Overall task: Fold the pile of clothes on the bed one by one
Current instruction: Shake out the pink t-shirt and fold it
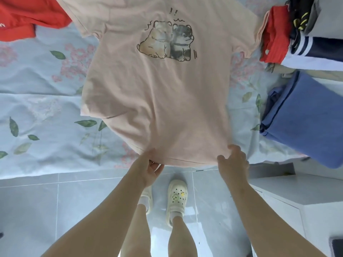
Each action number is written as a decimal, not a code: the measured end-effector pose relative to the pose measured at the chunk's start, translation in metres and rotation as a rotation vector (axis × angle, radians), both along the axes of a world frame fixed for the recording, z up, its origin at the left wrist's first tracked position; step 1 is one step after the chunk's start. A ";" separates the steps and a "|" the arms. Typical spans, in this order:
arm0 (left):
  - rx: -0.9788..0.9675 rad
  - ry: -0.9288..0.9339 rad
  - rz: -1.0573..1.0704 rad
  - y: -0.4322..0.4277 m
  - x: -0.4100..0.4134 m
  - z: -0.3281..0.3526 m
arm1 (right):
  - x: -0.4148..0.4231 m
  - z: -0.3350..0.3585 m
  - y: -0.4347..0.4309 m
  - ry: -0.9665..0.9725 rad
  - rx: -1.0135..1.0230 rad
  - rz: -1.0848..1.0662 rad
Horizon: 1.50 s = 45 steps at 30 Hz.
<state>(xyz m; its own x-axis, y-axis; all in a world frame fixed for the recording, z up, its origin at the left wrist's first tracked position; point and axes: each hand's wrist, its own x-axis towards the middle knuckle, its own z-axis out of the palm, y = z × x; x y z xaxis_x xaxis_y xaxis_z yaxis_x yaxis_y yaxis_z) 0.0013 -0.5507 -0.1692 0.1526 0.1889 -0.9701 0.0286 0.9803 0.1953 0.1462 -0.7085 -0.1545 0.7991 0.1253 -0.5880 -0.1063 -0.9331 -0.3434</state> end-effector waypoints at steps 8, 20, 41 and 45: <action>-0.033 -0.094 0.178 0.033 -0.010 -0.002 | -0.042 -0.026 0.087 0.328 0.248 0.362; 0.120 -0.232 0.495 0.160 -0.030 0.004 | -0.062 -0.044 0.111 0.334 -0.073 0.380; 0.533 0.405 0.288 0.192 -0.145 -0.015 | -0.089 -0.034 0.167 -0.167 -0.018 0.834; 0.315 0.199 0.395 0.162 -0.123 -0.020 | -0.082 -0.023 0.166 0.220 -0.118 0.769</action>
<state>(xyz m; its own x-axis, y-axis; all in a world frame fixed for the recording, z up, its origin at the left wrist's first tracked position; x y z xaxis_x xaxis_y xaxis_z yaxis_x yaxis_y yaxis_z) -0.1214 -0.3882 -0.1891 -0.1696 0.4807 -0.8603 -0.2639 0.8190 0.5096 0.0640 -0.5425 -0.1775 0.3791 0.5200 -0.7654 0.5265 -0.8014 -0.2836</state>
